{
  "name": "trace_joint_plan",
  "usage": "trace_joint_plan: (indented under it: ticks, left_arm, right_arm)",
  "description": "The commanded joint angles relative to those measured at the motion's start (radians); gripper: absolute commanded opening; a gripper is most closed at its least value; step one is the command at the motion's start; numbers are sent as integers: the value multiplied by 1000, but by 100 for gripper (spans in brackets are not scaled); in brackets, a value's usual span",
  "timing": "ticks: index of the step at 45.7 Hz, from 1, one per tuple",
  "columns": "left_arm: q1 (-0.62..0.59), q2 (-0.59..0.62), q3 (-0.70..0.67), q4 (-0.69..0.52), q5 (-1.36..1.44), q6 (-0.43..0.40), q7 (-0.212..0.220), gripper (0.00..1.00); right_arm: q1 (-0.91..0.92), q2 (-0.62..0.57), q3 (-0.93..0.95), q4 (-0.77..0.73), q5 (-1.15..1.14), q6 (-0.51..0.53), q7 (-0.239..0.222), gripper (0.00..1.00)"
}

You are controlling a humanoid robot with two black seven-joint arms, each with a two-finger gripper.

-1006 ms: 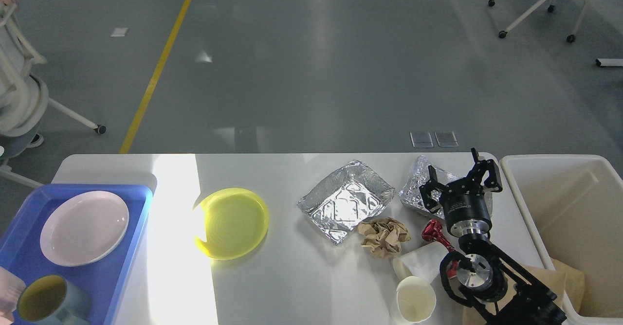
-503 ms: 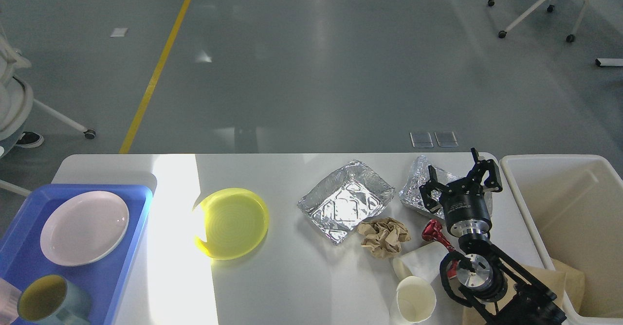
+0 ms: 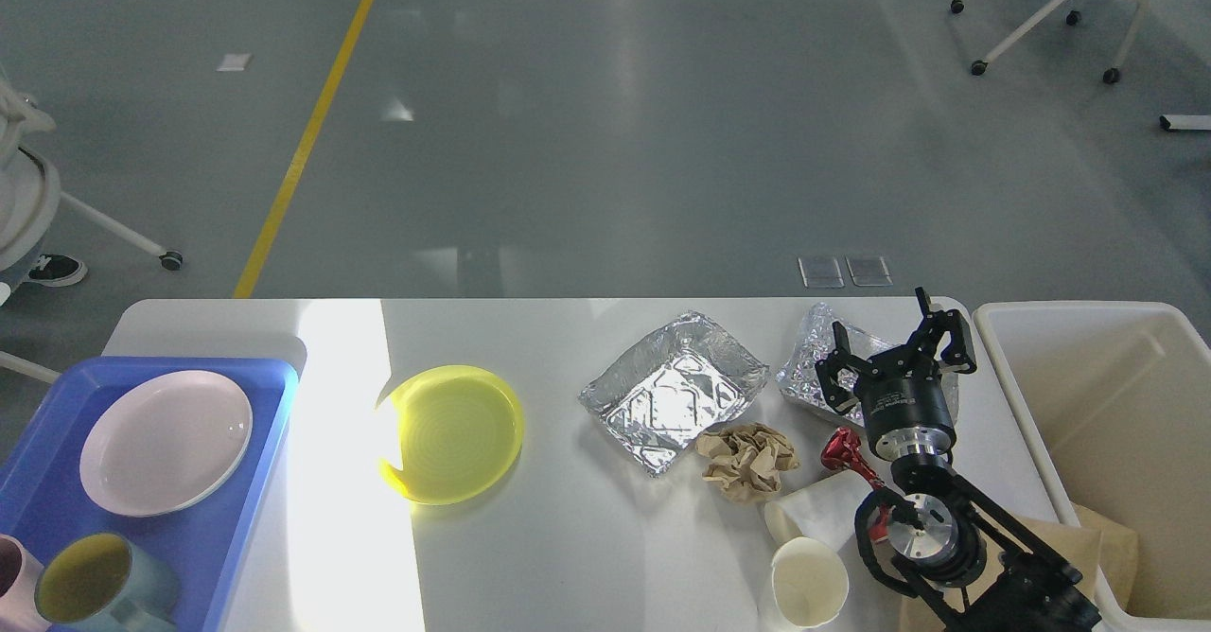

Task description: Tidy desktop

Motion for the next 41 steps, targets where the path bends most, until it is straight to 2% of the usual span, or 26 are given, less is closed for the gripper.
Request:
trace_joint_plan:
  ticks: [1,2,3,16,23,29,36,41]
  left_arm:
    - [-3,2,-1,-6,-15,41,-3,82]
    - [-3,2,-1,-9,-20,51,-1,92]
    - [0,2,-1,-14,-26,57,-1,97]
    - [-48,38,30,-86,-54,31,8,97]
    - [-146,77,103,-92,-54,-46,2,97]
    - [-316,87,255,-110,-54,-127,0,97]
    - [-589,71,468,-185,-54,-127,3,97]
    - [-784,29,558,-261,-55,-127,11,97]
  right_arm:
    - [1,0,0,0,0,0,0,100]
    - [1,0,0,0,0,0,0,100]
    - [1,0,0,0,0,0,0,100]
    - [-1,0,0,0,0,0,0,100]
    - [-1,0,0,0,0,0,0,100]
    - [-1,0,0,0,0,0,0,100]
    - [1,0,0,0,0,0,0,100]
    - [1,0,0,0,0,0,0,100]
